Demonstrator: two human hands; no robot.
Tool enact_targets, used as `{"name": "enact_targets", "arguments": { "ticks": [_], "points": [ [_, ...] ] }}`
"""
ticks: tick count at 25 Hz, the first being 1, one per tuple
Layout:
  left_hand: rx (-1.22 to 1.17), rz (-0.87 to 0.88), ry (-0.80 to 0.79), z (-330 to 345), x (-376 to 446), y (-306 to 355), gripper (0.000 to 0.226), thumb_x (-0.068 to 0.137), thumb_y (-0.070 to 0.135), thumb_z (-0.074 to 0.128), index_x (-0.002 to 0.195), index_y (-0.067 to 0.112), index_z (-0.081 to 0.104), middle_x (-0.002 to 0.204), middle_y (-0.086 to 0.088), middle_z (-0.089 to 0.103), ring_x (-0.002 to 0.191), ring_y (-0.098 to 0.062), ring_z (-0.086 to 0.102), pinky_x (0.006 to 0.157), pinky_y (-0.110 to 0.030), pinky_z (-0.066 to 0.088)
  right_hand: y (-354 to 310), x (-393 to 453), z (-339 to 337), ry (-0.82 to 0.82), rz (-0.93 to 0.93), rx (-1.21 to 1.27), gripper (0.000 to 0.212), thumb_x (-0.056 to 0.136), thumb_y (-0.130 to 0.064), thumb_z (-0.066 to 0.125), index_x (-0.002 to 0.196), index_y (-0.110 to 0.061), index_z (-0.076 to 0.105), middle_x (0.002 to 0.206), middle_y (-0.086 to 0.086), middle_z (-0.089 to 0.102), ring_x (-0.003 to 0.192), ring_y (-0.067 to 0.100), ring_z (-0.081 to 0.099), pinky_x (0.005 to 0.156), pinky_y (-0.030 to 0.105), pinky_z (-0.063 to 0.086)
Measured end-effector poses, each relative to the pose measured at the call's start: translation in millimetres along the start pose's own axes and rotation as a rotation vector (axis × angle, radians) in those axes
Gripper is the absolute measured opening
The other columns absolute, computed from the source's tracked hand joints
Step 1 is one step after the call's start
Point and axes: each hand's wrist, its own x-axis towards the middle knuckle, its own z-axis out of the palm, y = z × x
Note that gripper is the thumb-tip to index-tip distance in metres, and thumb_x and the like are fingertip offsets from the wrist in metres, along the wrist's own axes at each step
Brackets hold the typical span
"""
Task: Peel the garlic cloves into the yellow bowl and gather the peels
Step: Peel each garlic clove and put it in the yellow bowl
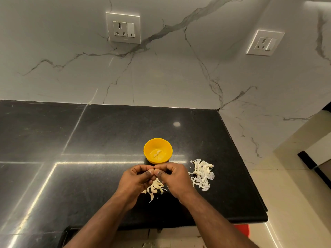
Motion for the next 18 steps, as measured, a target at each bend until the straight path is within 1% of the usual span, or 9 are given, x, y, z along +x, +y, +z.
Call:
{"name": "enact_targets", "arguments": {
  "ticks": [2, 5, 7, 9, 12, 15, 18],
  "points": [
    [0.036, 0.022, 0.003, 1.0, 0.0, -0.8, 0.012, 0.092, 0.001, 0.067, 0.103, -0.001, 0.071, 0.084, -0.015, 0.073, 0.074, -0.019, 0.066, 0.068, -0.026, 0.058, 0.5, 0.0, -0.3, -0.001, 0.023, 0.029, 0.007, 0.086, -0.019, 0.077, 0.093, -0.023, 0.079, 0.068, -0.011, 0.071, 0.063, 0.001, 0.063, 0.066, 0.021, 0.053],
    [0.065, 0.045, 0.002, 2.7, -0.6, -1.5, 0.011, 0.093, 0.001, 0.064, 0.102, 0.0, 0.071, 0.08, -0.015, 0.071, 0.07, -0.018, 0.065, 0.066, -0.026, 0.056, 3.2, 2.2, -0.1, -0.006, 0.088, 0.128, 0.013, 0.088, -0.007, 0.073, 0.095, -0.015, 0.078, 0.073, -0.002, 0.073, 0.065, 0.01, 0.064, 0.073, 0.032, 0.059],
    [0.085, 0.064, 0.0, 3.6, -1.2, -1.5, 0.011, 0.094, 0.001, 0.064, 0.102, 0.0, 0.071, 0.079, -0.014, 0.071, 0.07, -0.017, 0.065, 0.066, -0.027, 0.055, 4.0, 2.4, -1.1, -0.004, 0.088, 0.135, 0.015, 0.088, -0.004, 0.072, 0.095, -0.016, 0.078, 0.075, 0.0, 0.074, 0.067, 0.012, 0.065, 0.076, 0.037, 0.059],
    [0.114, 0.087, 0.015, 4.6, -1.5, -2.4, 0.011, 0.094, 0.001, 0.065, 0.101, 0.001, 0.072, 0.079, -0.013, 0.072, 0.07, -0.018, 0.064, 0.066, -0.028, 0.055, 3.4, 1.4, -2.8, 0.007, 0.07, 0.149, 0.014, 0.088, -0.007, 0.072, 0.096, -0.017, 0.077, 0.08, 0.003, 0.076, 0.071, 0.013, 0.069, 0.076, 0.037, 0.061],
    [0.138, 0.11, 0.038, 7.4, -3.3, -2.7, 0.01, 0.093, 0.002, 0.065, 0.101, 0.003, 0.073, 0.081, -0.012, 0.074, 0.07, -0.018, 0.063, 0.067, -0.028, 0.056, 0.5, 0.8, -3.7, 0.03, 0.07, 0.199, 0.014, 0.088, -0.006, 0.073, 0.097, -0.016, 0.074, 0.085, 0.006, 0.075, 0.075, 0.014, 0.071, 0.072, 0.031, 0.061],
    [0.148, 0.112, 0.028, 9.4, -5.4, -2.7, 0.012, 0.094, 0.003, 0.065, 0.102, 0.005, 0.073, 0.084, -0.013, 0.075, 0.073, -0.018, 0.065, 0.071, -0.029, 0.057, -0.1, 1.5, -3.4, 0.049, 0.081, 0.189, 0.017, 0.085, -0.003, 0.074, 0.094, -0.018, 0.073, 0.084, 0.007, 0.075, 0.077, 0.018, 0.072, 0.075, 0.036, 0.062],
    [0.145, 0.112, 0.014, 8.3, -6.5, -2.8, 0.013, 0.094, 0.004, 0.065, 0.103, 0.007, 0.074, 0.088, -0.015, 0.076, 0.077, -0.02, 0.067, 0.074, -0.031, 0.057, 1.9, 0.2, -3.2, 0.068, 0.066, 0.108, 0.016, 0.085, -0.006, 0.075, 0.092, -0.021, 0.073, 0.082, 0.003, 0.074, 0.079, 0.018, 0.072, 0.076, 0.038, 0.063]
  ]
}}
